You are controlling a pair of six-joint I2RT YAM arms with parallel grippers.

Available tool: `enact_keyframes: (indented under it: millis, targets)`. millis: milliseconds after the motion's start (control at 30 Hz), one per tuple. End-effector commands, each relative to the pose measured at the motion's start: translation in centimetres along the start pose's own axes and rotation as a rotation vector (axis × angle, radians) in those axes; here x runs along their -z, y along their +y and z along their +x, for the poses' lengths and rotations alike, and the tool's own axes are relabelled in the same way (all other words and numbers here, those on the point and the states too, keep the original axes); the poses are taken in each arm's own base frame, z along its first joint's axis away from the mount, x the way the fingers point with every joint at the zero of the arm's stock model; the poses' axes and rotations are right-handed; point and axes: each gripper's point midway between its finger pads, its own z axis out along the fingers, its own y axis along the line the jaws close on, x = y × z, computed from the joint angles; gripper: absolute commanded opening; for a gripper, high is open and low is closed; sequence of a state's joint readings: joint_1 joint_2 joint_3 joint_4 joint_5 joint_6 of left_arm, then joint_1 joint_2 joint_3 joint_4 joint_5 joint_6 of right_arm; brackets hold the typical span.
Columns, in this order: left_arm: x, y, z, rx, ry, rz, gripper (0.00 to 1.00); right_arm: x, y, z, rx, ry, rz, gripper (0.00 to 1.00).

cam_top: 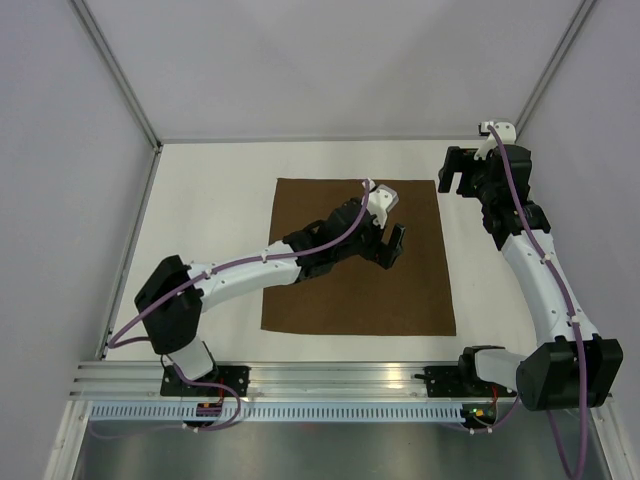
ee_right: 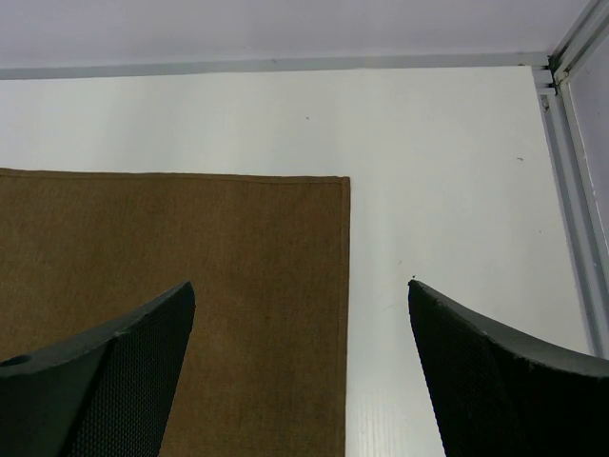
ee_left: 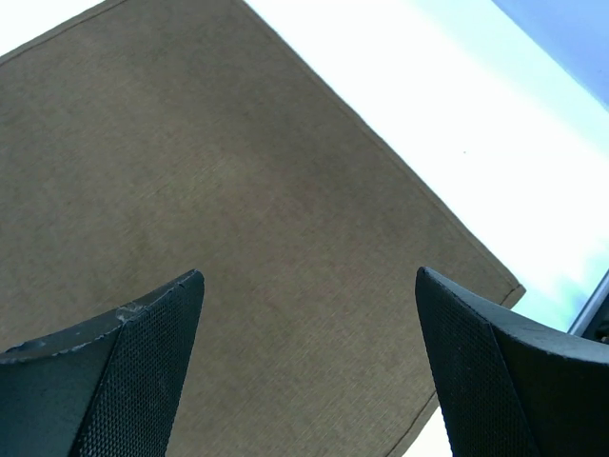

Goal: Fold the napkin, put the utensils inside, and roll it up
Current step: Fold the napkin

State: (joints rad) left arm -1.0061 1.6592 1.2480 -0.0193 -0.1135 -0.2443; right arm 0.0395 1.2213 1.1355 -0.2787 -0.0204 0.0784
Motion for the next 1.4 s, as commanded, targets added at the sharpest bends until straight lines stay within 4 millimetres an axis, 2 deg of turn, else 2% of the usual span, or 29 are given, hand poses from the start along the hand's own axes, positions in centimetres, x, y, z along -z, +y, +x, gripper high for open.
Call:
enact_keyframes:
  millis: [0,167,367,433,467,567,600,633,667,700,767,800,833,867,900,933,1000,1033,1167,1367]
  targets:
    - [-0.5,-1.2,-3.4,-0.032,-0.096,0.023,0.95,0.9,-0.4,-1.5,0.004,-0.036,0.033,0.98]
    - [-0.9,-2.1,-2.8,-0.035,-0.084,0.044,0.95,0.9,-0.3,-1.5,0.003,-0.039,0.028,0.98]
    - [-2.0,-4.5,-1.2,-0.056,-0.056,0.086,0.94,0.8,-0.2,-1.3,0.008,-0.030,0.023,0.98]
    - [-2.6,-5.8,-0.3,-0.066,-0.048,0.107,0.93,0.7,-0.2,-1.2,0.009,-0.029,0.023,0.98]
    - [-3.2,-6.7,0.9,-0.075,-0.026,0.117,0.92,0.7,-0.1,-1.1,0.008,-0.027,0.022,0.98]
    - [-4.2,-8.3,2.1,-0.076,-0.016,0.144,0.89,0.5,-0.1,-1.0,0.010,-0.021,0.019,0.98]
    - [-4.9,-9.3,3.3,-0.086,0.004,0.159,0.88,0.5,-0.1,-0.9,0.010,-0.018,0.019,0.98]
    - [-5.2,-9.9,3.9,-0.090,0.014,0.170,0.87,0.5,-0.1,-0.9,0.010,-0.016,0.019,0.98]
    - [-5.3,-11.4,4.1,-0.102,0.011,0.194,0.87,0.5,-0.1,-0.9,0.011,-0.016,0.018,0.98]
    - [-6.1,-11.8,5.6,-0.123,0.035,0.191,0.86,0.5,0.0,-0.9,0.011,-0.016,0.016,0.98]
    - [-6.6,-12.9,6.7,-0.146,0.045,0.198,0.85,0.4,0.0,-0.8,0.012,-0.013,0.014,0.98]
    - [-6.8,-14.3,7.1,-0.159,0.045,0.214,0.85,0.3,0.0,-0.7,0.010,-0.010,0.015,0.98]
    - [-7.3,-14.7,8.4,-0.172,0.063,0.219,0.84,0.3,0.1,-0.7,0.010,-0.011,0.012,0.98]
    - [-7.5,-15.7,8.6,-0.177,0.060,0.235,0.84,0.3,0.1,-0.7,0.011,-0.011,0.012,0.98]
    - [-7.8,-16.1,9.2,-0.182,0.067,0.240,0.83,0.3,0.1,-0.6,0.011,-0.008,0.013,0.98]
    - [-8.3,-16.4,10.5,-0.188,0.089,0.249,0.82,0.3,0.1,-0.7,0.010,-0.010,0.012,0.98]
    - [-8.6,-17.6,10.9,-0.192,0.086,0.269,0.80,0.2,0.2,-0.6,0.013,-0.008,0.010,0.98]
    - [-9.0,-17.8,11.8,-0.201,0.096,0.275,0.80,0.2,0.1,-0.5,0.011,-0.005,0.013,0.98]
    - [-9.6,-19.3,13.0,-0.224,0.090,0.301,0.78,0.1,0.2,-0.5,0.011,-0.003,0.010,0.98]
    - [-10.2,-20.4,14.2,-0.253,0.084,0.321,0.75,0.1,0.1,-0.5,0.011,-0.003,0.013,0.98]
